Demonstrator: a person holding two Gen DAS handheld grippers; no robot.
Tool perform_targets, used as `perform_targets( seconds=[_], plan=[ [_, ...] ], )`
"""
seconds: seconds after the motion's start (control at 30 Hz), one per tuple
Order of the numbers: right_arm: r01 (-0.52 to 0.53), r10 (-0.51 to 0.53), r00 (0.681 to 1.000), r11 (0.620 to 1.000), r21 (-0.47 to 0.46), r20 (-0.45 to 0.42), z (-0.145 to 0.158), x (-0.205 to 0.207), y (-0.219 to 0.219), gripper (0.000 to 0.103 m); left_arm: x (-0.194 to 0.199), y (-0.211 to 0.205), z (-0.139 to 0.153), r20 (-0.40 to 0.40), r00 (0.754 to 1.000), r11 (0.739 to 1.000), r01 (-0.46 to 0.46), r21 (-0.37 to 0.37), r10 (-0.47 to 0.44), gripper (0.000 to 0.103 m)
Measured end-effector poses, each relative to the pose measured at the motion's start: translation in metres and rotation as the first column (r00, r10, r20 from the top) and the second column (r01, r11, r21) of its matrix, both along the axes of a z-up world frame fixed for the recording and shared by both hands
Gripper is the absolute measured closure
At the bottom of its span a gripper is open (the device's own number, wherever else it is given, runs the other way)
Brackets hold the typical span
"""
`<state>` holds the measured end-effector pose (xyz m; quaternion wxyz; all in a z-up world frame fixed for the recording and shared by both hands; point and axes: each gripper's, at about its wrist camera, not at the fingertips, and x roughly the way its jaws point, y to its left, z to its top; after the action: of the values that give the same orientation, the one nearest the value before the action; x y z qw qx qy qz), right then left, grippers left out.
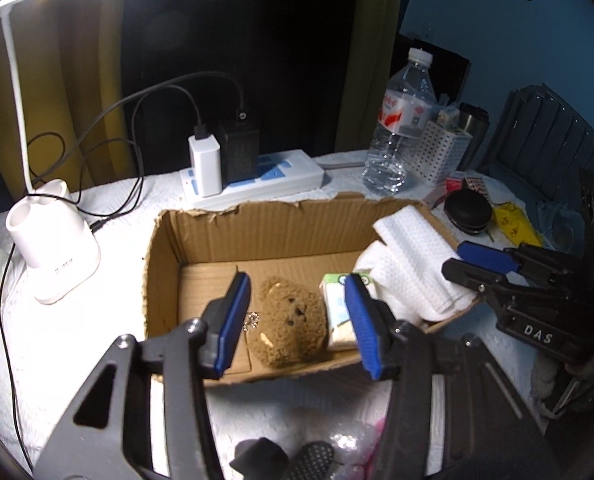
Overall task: Organize soft objects
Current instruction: 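Place the teddy bear in the box with the left tool while the right tool places the towel, then withdraw the left tool while the right tool grasps the cotton swab bag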
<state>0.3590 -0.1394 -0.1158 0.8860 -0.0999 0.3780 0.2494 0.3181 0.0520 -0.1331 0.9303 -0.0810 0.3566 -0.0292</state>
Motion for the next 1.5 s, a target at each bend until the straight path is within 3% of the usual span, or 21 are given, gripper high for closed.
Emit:
perform_targets(
  seconds=[0.47,1.0,1.03,1.13,1.17,1.5],
  plan=[
    [0.004,-0.004,0.999,1.000,0.007,0.053,0.031,-0.052,-0.005,0.067,-0.052,-0.014,0.024,0.058,0.998,1.000,0.019,-0.009,-0.018,0.052],
    [0.007,-0.010,0.997,0.999,0.041,0.073,0.044,-0.109,-0.021,0.066,-0.099,-0.046,0.028,0.069,0.996,0.998,0.060,0.004,-0.060,0.052],
    [0.009,-0.012,0.997,0.999,0.044,0.070,0.043,-0.111,-0.023,0.066,-0.101,-0.047,0.027,0.067,0.996,0.998,0.061,0.005,-0.061,0.051],
    [0.015,-0.018,0.998,0.999,0.048,0.057,0.038,-0.118,-0.027,0.058,-0.108,-0.051,0.023,0.064,0.996,0.998,0.063,-0.009,-0.062,0.019],
    [0.016,-0.018,0.999,0.999,0.047,0.051,0.037,-0.119,-0.028,0.054,-0.111,-0.052,0.022,0.067,0.996,0.998,0.061,-0.015,-0.060,0.018],
    [0.038,-0.038,0.999,0.998,0.047,-0.005,0.009,-0.136,-0.040,0.046,-0.120,-0.063,-0.001,0.014,0.997,0.997,0.079,-0.014,-0.079,0.018]
  ],
)
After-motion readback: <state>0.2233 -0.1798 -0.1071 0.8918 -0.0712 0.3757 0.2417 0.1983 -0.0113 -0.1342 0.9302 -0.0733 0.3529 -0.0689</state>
